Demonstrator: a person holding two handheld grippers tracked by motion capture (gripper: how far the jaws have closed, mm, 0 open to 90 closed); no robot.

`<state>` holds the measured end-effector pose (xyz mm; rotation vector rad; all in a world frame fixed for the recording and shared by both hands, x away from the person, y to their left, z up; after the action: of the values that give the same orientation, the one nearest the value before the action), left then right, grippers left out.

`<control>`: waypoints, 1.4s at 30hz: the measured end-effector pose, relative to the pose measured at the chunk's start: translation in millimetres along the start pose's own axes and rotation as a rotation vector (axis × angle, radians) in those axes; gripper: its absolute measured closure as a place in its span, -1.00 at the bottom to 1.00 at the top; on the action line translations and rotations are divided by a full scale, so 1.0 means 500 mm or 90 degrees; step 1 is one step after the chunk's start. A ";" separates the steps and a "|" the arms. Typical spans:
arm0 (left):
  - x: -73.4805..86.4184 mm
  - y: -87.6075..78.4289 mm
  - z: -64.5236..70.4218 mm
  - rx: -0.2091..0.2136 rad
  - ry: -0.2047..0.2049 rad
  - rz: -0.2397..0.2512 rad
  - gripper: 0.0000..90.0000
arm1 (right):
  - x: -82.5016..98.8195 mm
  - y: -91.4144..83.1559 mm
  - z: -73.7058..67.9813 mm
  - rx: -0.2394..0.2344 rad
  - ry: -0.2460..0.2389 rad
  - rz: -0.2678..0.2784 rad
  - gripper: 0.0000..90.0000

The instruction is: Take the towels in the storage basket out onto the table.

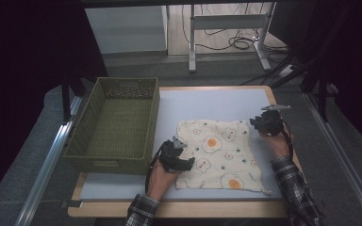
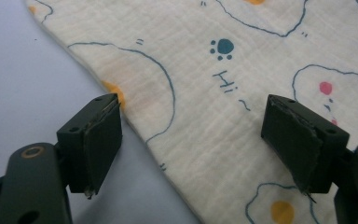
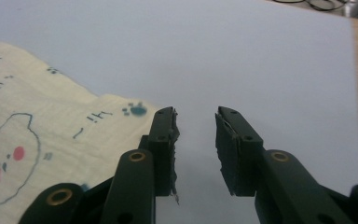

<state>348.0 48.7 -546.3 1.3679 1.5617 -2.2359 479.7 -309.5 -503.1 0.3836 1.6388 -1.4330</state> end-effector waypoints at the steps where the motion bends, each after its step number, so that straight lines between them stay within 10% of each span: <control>1: -0.002 -0.002 -0.001 -0.009 0.005 0.004 -0.55 | 0.002 -0.007 0.005 0.003 -0.002 -0.002 0.47; 9: -0.051 -0.008 -0.002 -0.035 0.007 0.023 -0.43 | 0.008 -0.027 0.005 -0.020 0.004 0.010 0.43; 26: -0.120 0.070 -0.122 -0.112 -0.113 0.041 0.31 | 0.008 0.007 -0.017 -0.088 0.040 0.009 0.44; 42: -0.152 0.125 -0.164 -0.139 -0.098 0.032 0.32 | 0.010 0.071 -0.041 -0.049 -0.009 -0.021 0.34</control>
<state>476.2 54.1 -543.5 1.1345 1.6415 -2.0182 494.4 -282.5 -530.6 0.3035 1.6914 -1.3888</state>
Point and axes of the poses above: each handheld gripper's, and its own axes: y roughly forward along the jaws, x roughly out of its underside, z roughly to its right, the point moved 1 cm from there along y, roughly forward along the jaws, and after that the axes turned 2 degrees about x, right-handed, at the moved point
